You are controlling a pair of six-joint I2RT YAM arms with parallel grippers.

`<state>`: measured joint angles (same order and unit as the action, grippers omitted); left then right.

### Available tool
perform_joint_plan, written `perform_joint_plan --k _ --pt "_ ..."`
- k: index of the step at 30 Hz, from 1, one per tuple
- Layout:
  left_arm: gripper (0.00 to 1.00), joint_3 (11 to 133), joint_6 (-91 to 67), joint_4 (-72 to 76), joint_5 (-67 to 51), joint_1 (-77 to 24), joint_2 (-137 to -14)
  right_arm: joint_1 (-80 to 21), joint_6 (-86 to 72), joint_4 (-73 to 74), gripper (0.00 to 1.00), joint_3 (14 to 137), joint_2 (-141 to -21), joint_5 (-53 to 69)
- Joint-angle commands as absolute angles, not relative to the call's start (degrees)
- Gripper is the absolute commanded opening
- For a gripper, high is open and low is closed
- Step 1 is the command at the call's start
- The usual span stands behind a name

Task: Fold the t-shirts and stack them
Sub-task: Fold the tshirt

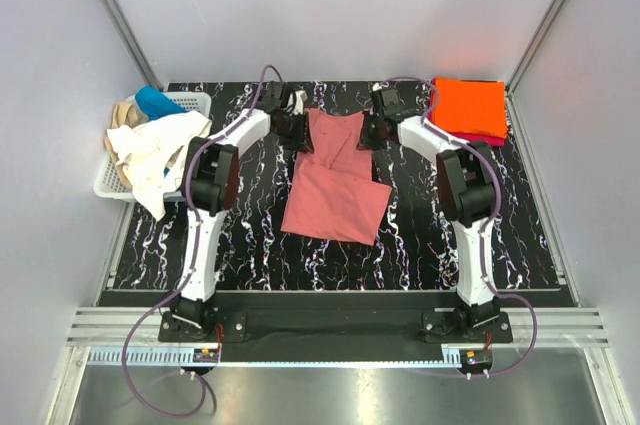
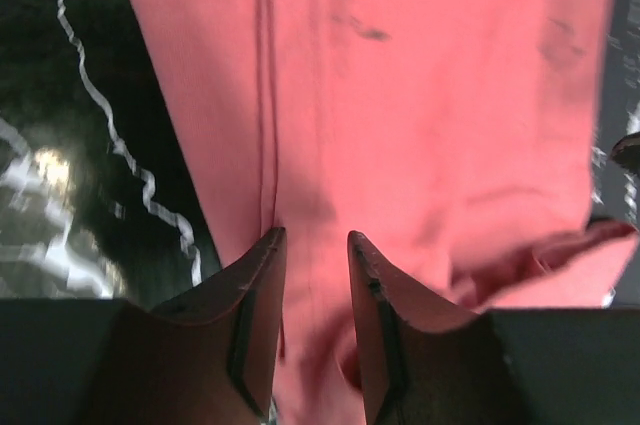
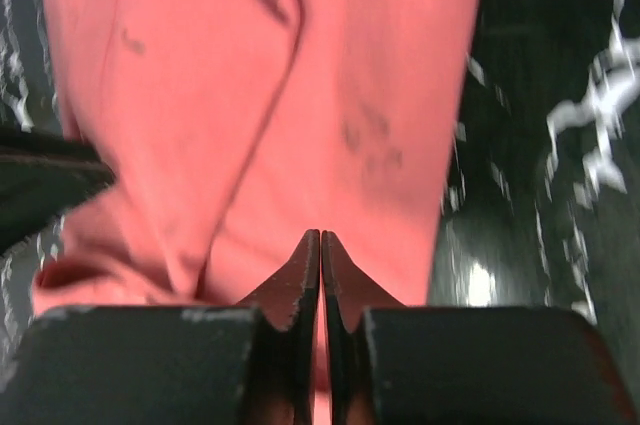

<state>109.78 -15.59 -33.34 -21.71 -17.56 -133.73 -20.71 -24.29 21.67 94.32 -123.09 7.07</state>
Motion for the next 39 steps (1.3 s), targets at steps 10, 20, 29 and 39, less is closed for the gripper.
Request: perform_joint_plan --k 10,20,29,39 --pt "0.31 134.46 -26.09 -28.77 -29.78 -13.27 -151.24 -13.01 -29.35 23.11 0.04 120.3 -145.27 11.51" --pt "0.43 138.34 -32.52 -10.37 -38.3 -11.34 -149.6 -9.49 -27.08 32.08 0.18 147.94 -152.7 22.94" --pt "0.54 106.99 -20.4 -18.18 -37.18 -10.72 -122.71 -5.8 -25.49 32.61 0.5 111.92 -123.95 23.56" --pt "0.58 104.58 -10.82 -28.73 -36.31 -14.23 -126.2 -5.36 -18.99 32.61 0.62 90.53 -113.9 24.87"
